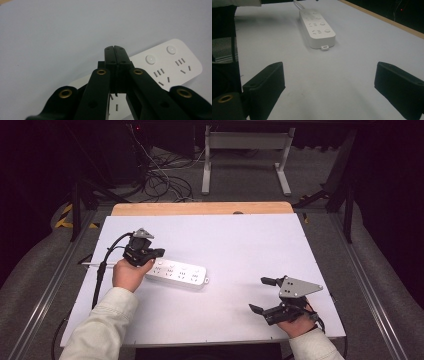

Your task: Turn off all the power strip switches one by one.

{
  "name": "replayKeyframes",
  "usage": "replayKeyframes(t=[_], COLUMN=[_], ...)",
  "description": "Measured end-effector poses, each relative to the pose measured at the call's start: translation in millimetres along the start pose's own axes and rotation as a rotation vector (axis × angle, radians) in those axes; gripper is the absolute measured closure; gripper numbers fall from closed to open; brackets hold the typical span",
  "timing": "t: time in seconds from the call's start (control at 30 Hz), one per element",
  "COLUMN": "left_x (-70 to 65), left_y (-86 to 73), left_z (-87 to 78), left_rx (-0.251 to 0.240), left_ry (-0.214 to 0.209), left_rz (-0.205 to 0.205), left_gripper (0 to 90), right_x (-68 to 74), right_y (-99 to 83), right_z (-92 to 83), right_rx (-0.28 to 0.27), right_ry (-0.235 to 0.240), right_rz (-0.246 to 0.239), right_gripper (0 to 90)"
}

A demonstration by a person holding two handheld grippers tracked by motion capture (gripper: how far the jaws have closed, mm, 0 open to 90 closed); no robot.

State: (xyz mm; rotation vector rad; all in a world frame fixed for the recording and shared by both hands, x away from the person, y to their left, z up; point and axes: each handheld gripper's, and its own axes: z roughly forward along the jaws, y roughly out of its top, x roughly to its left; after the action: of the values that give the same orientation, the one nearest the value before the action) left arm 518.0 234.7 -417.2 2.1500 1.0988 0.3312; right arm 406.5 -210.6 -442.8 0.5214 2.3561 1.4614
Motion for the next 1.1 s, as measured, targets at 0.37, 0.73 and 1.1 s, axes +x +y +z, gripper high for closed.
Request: replayKeyframes(t=[0.37, 0.73, 1.1], left_x=[6.0, 7.6, 9.9], left_y=[0.1, -0.6, -2.1], left_z=[16.5, 21.5, 23.9], left_rx=[0.1, 0.183, 0.203], left_ry=[0.019, 0.042, 0.028], left_rz=[-0.035, -0.001, -0.009], left_gripper=[90.0, 90.0, 90.0], right_x=[0.3, 0.5, 0.2], right_y=[0.0, 0.0, -0.1], right_z=[0.3, 0.7, 0.7], right_rx=[-0.001, 0.0, 0.001], right_ry=[0.009, 0.014, 0.018], right_rz=[-0.002, -0.003, -0.003], right_gripper=[9.6, 9.6, 9.6])
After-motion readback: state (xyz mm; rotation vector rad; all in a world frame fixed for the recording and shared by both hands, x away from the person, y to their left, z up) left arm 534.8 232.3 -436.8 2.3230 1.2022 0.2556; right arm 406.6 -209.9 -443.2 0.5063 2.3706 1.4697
